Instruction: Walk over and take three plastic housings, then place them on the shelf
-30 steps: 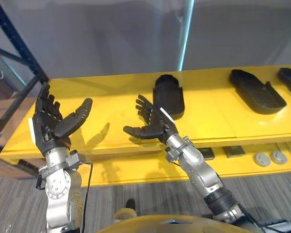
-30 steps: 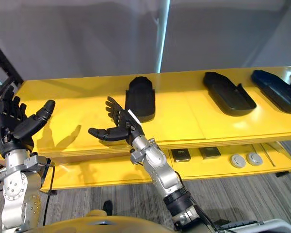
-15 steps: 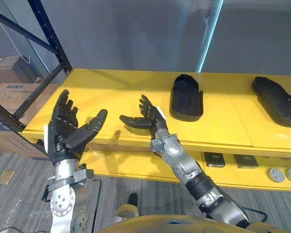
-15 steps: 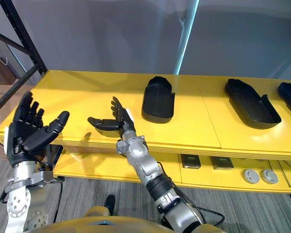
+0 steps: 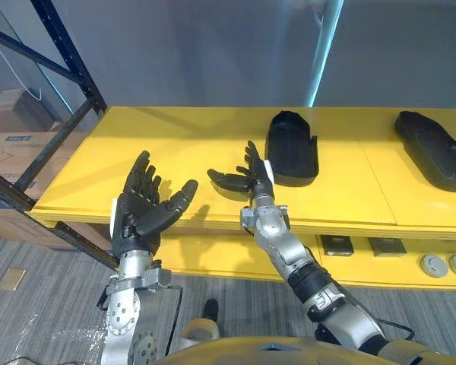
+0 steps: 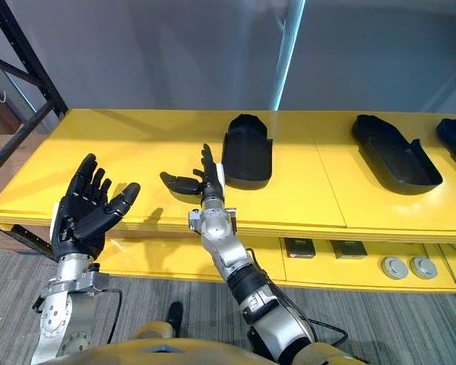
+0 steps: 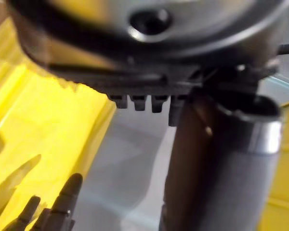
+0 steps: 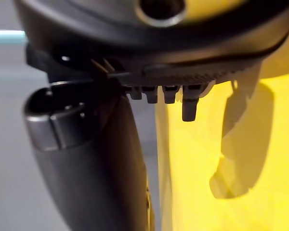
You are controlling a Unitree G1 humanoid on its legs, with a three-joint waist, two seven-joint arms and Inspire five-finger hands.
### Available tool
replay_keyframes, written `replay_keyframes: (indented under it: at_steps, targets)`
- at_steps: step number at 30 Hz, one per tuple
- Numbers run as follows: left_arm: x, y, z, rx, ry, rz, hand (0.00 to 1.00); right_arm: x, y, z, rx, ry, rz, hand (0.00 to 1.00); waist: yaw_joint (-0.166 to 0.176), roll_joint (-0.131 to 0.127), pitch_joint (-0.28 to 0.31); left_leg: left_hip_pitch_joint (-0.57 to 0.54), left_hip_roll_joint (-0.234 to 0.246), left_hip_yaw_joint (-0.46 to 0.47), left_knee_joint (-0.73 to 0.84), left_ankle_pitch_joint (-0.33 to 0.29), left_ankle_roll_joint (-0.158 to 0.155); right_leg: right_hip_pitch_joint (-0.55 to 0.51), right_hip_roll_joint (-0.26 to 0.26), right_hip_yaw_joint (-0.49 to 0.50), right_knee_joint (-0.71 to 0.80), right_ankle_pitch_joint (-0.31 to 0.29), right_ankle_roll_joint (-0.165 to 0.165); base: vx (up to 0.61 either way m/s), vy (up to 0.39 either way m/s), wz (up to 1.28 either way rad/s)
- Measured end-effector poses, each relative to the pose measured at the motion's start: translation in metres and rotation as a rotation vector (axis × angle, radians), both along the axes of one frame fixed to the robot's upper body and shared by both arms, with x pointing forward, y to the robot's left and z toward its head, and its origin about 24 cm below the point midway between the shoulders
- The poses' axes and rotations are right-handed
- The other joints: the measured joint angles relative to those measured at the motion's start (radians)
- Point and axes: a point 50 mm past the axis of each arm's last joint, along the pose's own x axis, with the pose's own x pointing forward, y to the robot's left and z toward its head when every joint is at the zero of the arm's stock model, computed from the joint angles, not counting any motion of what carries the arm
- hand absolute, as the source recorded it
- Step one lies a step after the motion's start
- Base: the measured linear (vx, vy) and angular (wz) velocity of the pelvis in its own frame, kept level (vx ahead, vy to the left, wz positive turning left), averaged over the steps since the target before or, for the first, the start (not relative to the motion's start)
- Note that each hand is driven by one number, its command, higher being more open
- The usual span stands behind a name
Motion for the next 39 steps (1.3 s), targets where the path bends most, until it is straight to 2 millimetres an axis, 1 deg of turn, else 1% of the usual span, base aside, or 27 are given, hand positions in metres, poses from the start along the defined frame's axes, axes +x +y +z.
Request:
replay_keyframes:
  at_steps: [9,13,16,20,22,23,25,26,27,28,30,31,32,33,34,35,38,39]
  targets:
    - [0.002,-0.006,0.000,0.000,0.000,-0.041,1.00,-0.003,-0.001,-0.003,-0.001,-0.019,0.017,1.00,-0.005,0.000,0.001,0.004,0.000,0.020,0.000,0.000,0.006,-0.012,-0.006,0.020,0.008,-0.001,0.000,0.01,-0.003,-0.05]
    - [0.002,-0.006,-0.005,0.005,0.024,-0.047,1.00,-0.004,-0.001,-0.003,-0.006,-0.025,0.040,1.00,-0.008,0.000,0.001,0.005,0.000,0.022,0.000,-0.001,0.006,-0.013,-0.006,0.022,0.008,-0.001,0.000,0.00,0.000,0.00]
    - [0.002,-0.009,-0.010,-0.001,0.046,-0.060,1.00,-0.005,0.000,-0.004,0.000,-0.030,0.071,1.00,-0.015,0.000,0.001,0.005,0.000,0.022,0.000,-0.001,0.005,-0.013,-0.006,0.023,0.007,-0.001,0.001,0.00,0.000,0.00]
    - [0.002,-0.012,-0.011,-0.004,0.059,-0.074,1.00,-0.010,0.007,0.001,0.021,-0.079,0.168,1.00,-0.028,-0.001,0.001,0.006,0.002,0.027,0.000,-0.002,0.005,-0.013,-0.005,0.027,0.006,0.000,0.001,0.00,-0.008,-0.02]
    - [0.002,-0.011,-0.011,-0.004,0.059,-0.073,1.00,-0.020,0.005,0.017,0.056,-0.178,0.238,1.00,-0.026,-0.002,0.001,0.007,0.002,0.034,0.000,-0.006,0.004,-0.016,-0.005,0.034,0.003,0.001,0.002,0.02,-0.015,-0.08]
    - [0.001,-0.010,-0.011,-0.002,0.061,-0.067,1.00,-0.027,0.003,0.029,0.084,-0.241,0.266,1.00,-0.026,-0.003,0.002,0.007,0.003,0.038,0.000,-0.007,0.004,-0.018,-0.005,0.038,0.002,0.001,0.002,0.03,-0.018,-0.14]
    - [0.001,-0.005,-0.011,0.005,0.062,-0.048,1.00,-0.044,-0.005,0.067,0.135,-0.440,0.321,1.00,-0.032,-0.008,0.001,0.010,0.007,0.058,0.000,-0.010,0.003,-0.026,-0.004,0.057,-0.002,0.009,0.013,0.04,-0.015,-0.24]
    - [0.001,-0.004,-0.011,0.007,0.061,-0.042,1.00,-0.047,-0.009,0.075,0.142,-0.486,0.329,1.00,-0.034,-0.009,0.002,0.013,0.008,0.066,0.000,-0.011,0.002,-0.028,-0.004,0.065,-0.002,0.010,0.013,0.03,-0.012,-0.34]
    - [0.000,-0.001,-0.011,0.005,0.061,-0.033,1.00,-0.053,-0.018,0.090,0.152,-0.569,0.335,1.00,-0.039,-0.014,0.003,0.025,0.011,0.082,0.000,-0.014,0.001,-0.028,-0.003,0.081,-0.002,0.010,0.013,0.02,-0.016,-0.34]
    - [0.000,0.001,-0.011,-0.029,0.057,-0.027,1.00,-0.059,-0.029,0.100,0.157,-0.627,0.329,1.00,-0.049,-0.020,0.002,0.032,0.014,0.093,0.000,-0.019,0.000,-0.028,-0.003,0.091,-0.002,0.009,0.012,0.02,-0.018,-0.33]
    - [0.000,0.002,-0.011,-0.069,0.054,-0.021,1.00,-0.067,-0.043,0.105,0.172,-0.666,0.328,1.00,-0.059,-0.026,0.005,0.040,0.017,0.109,0.000,-0.025,-0.002,-0.030,-0.001,0.107,-0.003,0.007,0.009,0.01,-0.021,-0.29]
    - [0.000,0.002,-0.012,-0.072,0.055,-0.019,1.00,-0.076,-0.056,0.102,0.175,-0.661,0.315,1.00,-0.073,-0.032,0.003,0.040,0.020,0.125,0.000,-0.030,-0.003,-0.042,0.000,0.125,-0.006,0.007,0.008,0.00,-0.016,-0.32]
    - [0.000,0.002,-0.012,-0.073,0.056,-0.017,1.00,-0.078,-0.059,0.099,0.173,-0.648,0.315,1.00,-0.080,-0.033,0.004,0.040,0.022,0.131,0.000,-0.031,-0.002,-0.046,0.001,0.131,-0.006,0.007,0.006,0.02,-0.016,-0.32]
    - [0.000,0.002,-0.012,-0.078,0.057,-0.016,1.00,-0.084,-0.064,0.090,0.177,-0.603,0.322,1.00,-0.091,-0.034,0.004,0.041,0.024,0.142,0.000,-0.034,-0.002,-0.049,0.002,0.140,-0.010,0.011,0.006,0.02,-0.008,-0.24]
    - [0.000,0.002,-0.012,-0.084,0.056,-0.016,1.00,-0.088,-0.065,0.083,0.180,-0.572,0.327,1.00,-0.096,-0.034,0.004,0.042,0.026,0.149,0.000,-0.036,-0.002,-0.053,0.003,0.148,-0.009,0.012,0.005,0.03,-0.020,-0.31]
    - [0.000,0.001,-0.012,-0.100,0.055,-0.016,1.00,-0.096,-0.066,0.068,0.191,-0.493,0.344,1.00,-0.111,-0.034,0.005,0.041,0.031,0.163,0.000,-0.039,-0.005,-0.062,0.007,0.160,-0.009,0.015,0.006,0.02,-0.018,-0.25]
    - [0.000,0.000,-0.012,-0.116,0.058,-0.009,1.00,-0.109,-0.068,0.048,0.216,-0.375,0.360,1.00,-0.121,-0.034,0.005,0.044,0.039,0.177,0.000,-0.042,-0.009,-0.065,0.014,0.173,-0.009,0.018,0.007,0.05,-0.033,-0.18]
    - [0.000,0.001,-0.012,-0.116,0.059,-0.002,1.00,-0.114,-0.068,0.041,0.212,-0.335,0.374,1.00,-0.132,-0.034,0.004,0.046,0.039,0.177,0.000,-0.042,-0.010,-0.064,0.015,0.174,-0.008,0.018,0.006,0.05,-0.030,-0.05]
